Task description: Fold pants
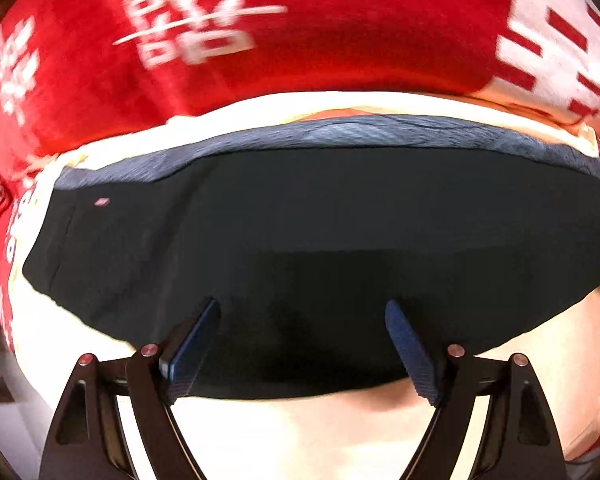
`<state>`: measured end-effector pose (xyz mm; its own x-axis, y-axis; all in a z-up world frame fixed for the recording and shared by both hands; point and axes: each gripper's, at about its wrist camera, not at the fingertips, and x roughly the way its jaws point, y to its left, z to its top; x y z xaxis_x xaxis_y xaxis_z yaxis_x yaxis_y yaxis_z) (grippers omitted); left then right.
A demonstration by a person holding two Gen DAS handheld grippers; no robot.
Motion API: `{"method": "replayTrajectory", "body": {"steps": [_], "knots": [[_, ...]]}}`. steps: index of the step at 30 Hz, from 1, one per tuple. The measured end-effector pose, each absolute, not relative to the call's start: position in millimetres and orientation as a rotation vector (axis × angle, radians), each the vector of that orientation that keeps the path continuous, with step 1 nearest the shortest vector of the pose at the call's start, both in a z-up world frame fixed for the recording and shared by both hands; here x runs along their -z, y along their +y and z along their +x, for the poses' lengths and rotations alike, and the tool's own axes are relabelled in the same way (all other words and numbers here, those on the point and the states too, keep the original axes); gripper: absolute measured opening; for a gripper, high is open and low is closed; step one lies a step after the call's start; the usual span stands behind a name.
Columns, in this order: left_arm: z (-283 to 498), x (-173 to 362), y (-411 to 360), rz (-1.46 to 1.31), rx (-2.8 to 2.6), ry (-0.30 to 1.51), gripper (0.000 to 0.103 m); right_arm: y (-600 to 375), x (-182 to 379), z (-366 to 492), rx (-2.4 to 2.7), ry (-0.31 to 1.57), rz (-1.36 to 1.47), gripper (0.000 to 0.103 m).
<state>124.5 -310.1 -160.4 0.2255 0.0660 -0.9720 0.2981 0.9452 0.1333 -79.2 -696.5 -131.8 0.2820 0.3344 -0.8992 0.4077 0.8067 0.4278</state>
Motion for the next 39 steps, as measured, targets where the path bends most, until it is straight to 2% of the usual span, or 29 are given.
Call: {"method": "replayTrajectory", "body": {"steps": [11,20,24,37,38,39], "knots": [[144.9,151.9,-216.5,0.248,0.072,1.335,0.085,-598.2,145.4,-49.1,-0.168,1.314,0.884,0.045],[171.6,158.2,-152.8,0.269,0.12,1.316,0.085,-444.8,169.3,-16.6,-0.335,1.284,1.067,0.045],[182.8,177.7,-137.2,0.311,0.156,1.332,0.085,-405.9,183.8,-5.7,-0.326,1.27,1.107,0.045],[190.5,190.5,-131.2,0.223,0.239,1.345,0.085,-400.1,189.2,-1.9,-0.213,1.218,1.177,0.045],[191.1,189.5,-133.6,0.221,0.249,1.343,0.085,-401.8,190.8,3.5,-0.208,1.211,1.199,0.044],[190.4,187.6,-137.6,0.223,0.264,1.34,0.085,-403.0,191.7,5.8,-0.2,1.216,1.204,0.027]]}}
